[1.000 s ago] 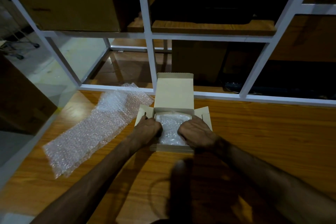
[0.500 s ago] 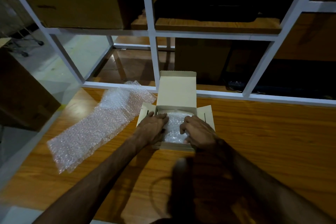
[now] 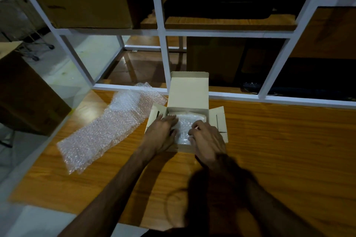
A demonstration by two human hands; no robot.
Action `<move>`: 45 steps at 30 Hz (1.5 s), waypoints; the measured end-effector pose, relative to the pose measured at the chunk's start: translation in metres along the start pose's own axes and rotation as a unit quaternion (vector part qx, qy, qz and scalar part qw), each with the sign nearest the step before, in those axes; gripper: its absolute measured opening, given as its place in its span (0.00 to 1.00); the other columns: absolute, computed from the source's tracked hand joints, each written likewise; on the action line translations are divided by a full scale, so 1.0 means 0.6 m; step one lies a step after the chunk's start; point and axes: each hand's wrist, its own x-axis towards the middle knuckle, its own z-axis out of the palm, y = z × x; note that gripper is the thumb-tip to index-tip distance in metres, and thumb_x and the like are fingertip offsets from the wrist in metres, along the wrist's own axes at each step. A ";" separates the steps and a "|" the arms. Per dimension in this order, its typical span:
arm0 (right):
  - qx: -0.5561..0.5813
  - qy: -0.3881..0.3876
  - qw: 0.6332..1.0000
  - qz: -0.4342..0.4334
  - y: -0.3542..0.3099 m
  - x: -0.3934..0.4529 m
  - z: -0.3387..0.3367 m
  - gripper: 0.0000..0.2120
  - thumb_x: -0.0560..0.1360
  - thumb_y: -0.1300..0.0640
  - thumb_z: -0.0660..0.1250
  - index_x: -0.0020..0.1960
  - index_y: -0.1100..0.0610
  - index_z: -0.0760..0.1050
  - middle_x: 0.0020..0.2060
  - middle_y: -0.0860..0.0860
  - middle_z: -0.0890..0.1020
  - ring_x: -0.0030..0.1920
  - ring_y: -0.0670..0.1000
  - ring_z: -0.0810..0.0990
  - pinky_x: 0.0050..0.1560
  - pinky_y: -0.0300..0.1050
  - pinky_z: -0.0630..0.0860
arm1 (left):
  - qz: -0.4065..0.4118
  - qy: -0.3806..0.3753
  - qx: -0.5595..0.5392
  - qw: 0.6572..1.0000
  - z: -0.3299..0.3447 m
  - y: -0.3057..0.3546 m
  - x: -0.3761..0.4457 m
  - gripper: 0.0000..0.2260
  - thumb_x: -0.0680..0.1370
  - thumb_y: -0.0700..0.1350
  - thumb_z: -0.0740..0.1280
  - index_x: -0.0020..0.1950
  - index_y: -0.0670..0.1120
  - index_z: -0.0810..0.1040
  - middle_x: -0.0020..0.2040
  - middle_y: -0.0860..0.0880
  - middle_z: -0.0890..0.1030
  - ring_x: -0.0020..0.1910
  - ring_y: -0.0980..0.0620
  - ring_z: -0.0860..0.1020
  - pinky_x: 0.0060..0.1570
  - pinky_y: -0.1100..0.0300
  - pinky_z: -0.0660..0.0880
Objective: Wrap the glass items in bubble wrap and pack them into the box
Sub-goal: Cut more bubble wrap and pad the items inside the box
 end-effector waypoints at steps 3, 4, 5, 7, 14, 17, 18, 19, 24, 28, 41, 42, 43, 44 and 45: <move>0.122 0.168 0.978 -0.017 -0.052 -0.064 0.023 0.06 0.81 0.55 0.70 0.52 0.55 0.84 0.53 0.51 0.81 0.52 0.51 0.78 0.53 0.49 0.77 | -0.036 0.148 -0.125 0.980 0.000 0.031 -0.072 0.15 0.82 0.41 0.65 0.68 0.42 0.80 0.65 0.44 0.83 0.62 0.46 0.80 0.64 0.51 0.77; 0.143 0.196 0.970 -0.020 -0.069 -0.084 0.033 0.07 0.81 0.54 0.68 0.52 0.55 0.84 0.51 0.51 0.81 0.50 0.51 0.77 0.51 0.48 0.76 | -0.046 0.175 -0.133 0.974 0.004 0.035 -0.101 0.15 0.82 0.41 0.65 0.67 0.42 0.81 0.64 0.45 0.84 0.61 0.48 0.80 0.62 0.55 0.76; 0.157 0.190 0.969 -0.021 -0.081 -0.097 0.047 0.08 0.81 0.53 0.67 0.52 0.55 0.84 0.50 0.50 0.80 0.50 0.50 0.77 0.49 0.48 0.76 | -0.061 0.190 -0.123 0.972 0.012 0.031 -0.131 0.15 0.82 0.42 0.65 0.67 0.42 0.82 0.65 0.45 0.83 0.63 0.49 0.79 0.63 0.55 0.75; 0.192 0.147 0.970 -0.006 -0.095 -0.115 0.087 0.08 0.81 0.50 0.66 0.50 0.52 0.83 0.49 0.48 0.78 0.48 0.52 0.77 0.47 0.52 0.75 | -0.100 0.183 -0.094 0.973 0.031 0.009 -0.193 0.16 0.81 0.43 0.65 0.67 0.42 0.82 0.66 0.44 0.83 0.66 0.48 0.78 0.66 0.50 0.75; 0.230 0.007 0.973 0.018 -0.120 -0.124 0.154 0.10 0.79 0.51 0.67 0.58 0.49 0.82 0.57 0.46 0.77 0.56 0.51 0.79 0.57 0.52 0.77 | -0.257 0.128 -0.027 0.957 0.028 -0.091 -0.345 0.18 0.80 0.46 0.65 0.67 0.43 0.82 0.68 0.44 0.81 0.66 0.43 0.77 0.63 0.48 0.74; 0.194 -0.048 0.979 0.046 -0.142 -0.117 0.153 0.16 0.79 0.48 0.69 0.66 0.48 0.78 0.65 0.46 0.75 0.62 0.52 0.78 0.63 0.51 0.77 | -0.300 0.137 0.007 0.944 0.012 -0.146 -0.373 0.19 0.80 0.50 0.64 0.66 0.42 0.83 0.67 0.41 0.81 0.65 0.41 0.77 0.64 0.45 0.74; 0.180 -0.060 0.981 0.051 -0.151 -0.116 0.153 0.18 0.79 0.47 0.69 0.69 0.47 0.77 0.67 0.47 0.74 0.63 0.53 0.78 0.64 0.52 0.76 | -0.313 0.138 0.016 0.940 0.006 -0.166 -0.378 0.20 0.81 0.50 0.64 0.66 0.42 0.83 0.67 0.40 0.81 0.66 0.40 0.77 0.64 0.44 0.74; 0.168 -0.067 0.982 0.054 -0.160 -0.115 0.153 0.20 0.80 0.46 0.69 0.71 0.47 0.75 0.69 0.47 0.74 0.65 0.53 0.77 0.65 0.52 0.76 | -0.325 0.136 0.025 0.936 0.001 -0.186 -0.381 0.19 0.81 0.50 0.64 0.67 0.41 0.83 0.68 0.39 0.80 0.66 0.39 0.76 0.65 0.43 0.75; 0.131 -0.068 0.984 0.102 -0.202 -0.110 0.152 0.23 0.80 0.46 0.69 0.73 0.47 0.72 0.72 0.49 0.73 0.66 0.54 0.77 0.65 0.52 0.76 | -0.330 0.089 0.084 0.936 -0.021 -0.279 -0.382 0.21 0.79 0.43 0.73 0.72 0.42 0.79 0.71 0.37 0.76 0.68 0.36 0.73 0.64 0.39 0.74; 0.135 -0.055 0.978 0.151 -0.233 -0.106 0.152 0.21 0.80 0.46 0.69 0.72 0.47 0.73 0.71 0.49 0.73 0.66 0.53 0.77 0.63 0.51 0.77 | -0.308 0.042 0.117 0.943 -0.022 -0.356 -0.379 0.13 0.80 0.51 0.65 0.62 0.50 0.82 0.63 0.43 0.81 0.61 0.42 0.77 0.56 0.46 0.78; 0.200 -0.051 0.947 0.246 -0.319 -0.123 0.162 0.22 0.80 0.48 0.68 0.73 0.46 0.72 0.71 0.49 0.74 0.67 0.53 0.76 0.64 0.55 0.77 | -0.221 0.174 -0.128 0.951 -0.069 -0.380 -0.388 0.06 0.80 0.39 0.70 0.44 0.47 0.84 0.42 0.53 0.82 0.39 0.56 0.79 0.39 0.59 0.72; 0.207 -0.044 0.944 0.253 -0.328 -0.123 0.161 0.22 0.80 0.48 0.68 0.74 0.46 0.72 0.71 0.50 0.74 0.68 0.53 0.75 0.65 0.55 0.77 | -0.212 0.179 -0.138 0.951 -0.073 -0.378 -0.390 0.08 0.81 0.39 0.69 0.43 0.47 0.82 0.40 0.52 0.82 0.37 0.56 0.79 0.37 0.60 0.72; 0.214 -0.040 0.942 0.257 -0.337 -0.122 0.162 0.23 0.80 0.49 0.69 0.74 0.47 0.72 0.72 0.50 0.74 0.68 0.54 0.75 0.65 0.55 0.76 | -0.203 0.187 -0.148 0.950 -0.075 -0.379 -0.391 0.08 0.81 0.40 0.67 0.42 0.48 0.80 0.39 0.52 0.82 0.37 0.55 0.79 0.36 0.59 0.72; 0.220 -0.040 0.939 0.260 -0.345 -0.119 0.161 0.23 0.80 0.49 0.69 0.75 0.47 0.72 0.72 0.50 0.74 0.69 0.54 0.75 0.65 0.54 0.76 | -0.195 0.199 -0.158 0.947 -0.079 -0.380 -0.391 0.08 0.81 0.43 0.65 0.41 0.48 0.77 0.38 0.51 0.81 0.37 0.53 0.79 0.35 0.57 0.72; 0.231 -0.042 0.937 0.261 -0.353 -0.116 0.162 0.24 0.81 0.50 0.69 0.76 0.47 0.71 0.73 0.50 0.74 0.69 0.54 0.75 0.65 0.53 0.76 | -0.191 0.212 -0.169 0.943 -0.085 -0.381 -0.389 0.08 0.80 0.46 0.63 0.41 0.48 0.76 0.38 0.51 0.80 0.38 0.52 0.78 0.35 0.54 0.72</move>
